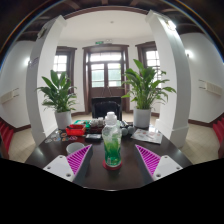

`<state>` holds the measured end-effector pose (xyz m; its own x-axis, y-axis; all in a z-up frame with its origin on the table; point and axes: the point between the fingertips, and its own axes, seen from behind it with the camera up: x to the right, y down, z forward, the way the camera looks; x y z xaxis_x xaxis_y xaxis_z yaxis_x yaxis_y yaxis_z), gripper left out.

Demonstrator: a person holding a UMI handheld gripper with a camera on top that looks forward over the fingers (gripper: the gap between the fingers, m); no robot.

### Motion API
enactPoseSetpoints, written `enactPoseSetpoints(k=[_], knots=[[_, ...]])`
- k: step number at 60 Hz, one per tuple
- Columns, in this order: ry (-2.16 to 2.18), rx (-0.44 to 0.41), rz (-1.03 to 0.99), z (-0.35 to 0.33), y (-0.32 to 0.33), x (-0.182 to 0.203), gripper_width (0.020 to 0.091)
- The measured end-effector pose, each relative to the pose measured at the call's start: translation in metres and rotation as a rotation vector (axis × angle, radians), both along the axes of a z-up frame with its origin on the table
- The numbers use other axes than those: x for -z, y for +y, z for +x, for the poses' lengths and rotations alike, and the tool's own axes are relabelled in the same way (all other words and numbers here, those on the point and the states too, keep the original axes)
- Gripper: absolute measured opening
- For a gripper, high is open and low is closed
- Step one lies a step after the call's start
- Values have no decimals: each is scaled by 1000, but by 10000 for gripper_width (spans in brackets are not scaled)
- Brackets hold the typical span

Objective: Pour water

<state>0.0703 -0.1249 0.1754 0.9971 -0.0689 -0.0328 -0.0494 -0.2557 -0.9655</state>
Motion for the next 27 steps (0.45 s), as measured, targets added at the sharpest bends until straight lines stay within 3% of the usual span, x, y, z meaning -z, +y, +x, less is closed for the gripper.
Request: enactPoseSetpoints(k=[27], knots=[[-38,-1,46,-26,-33,-48,854]])
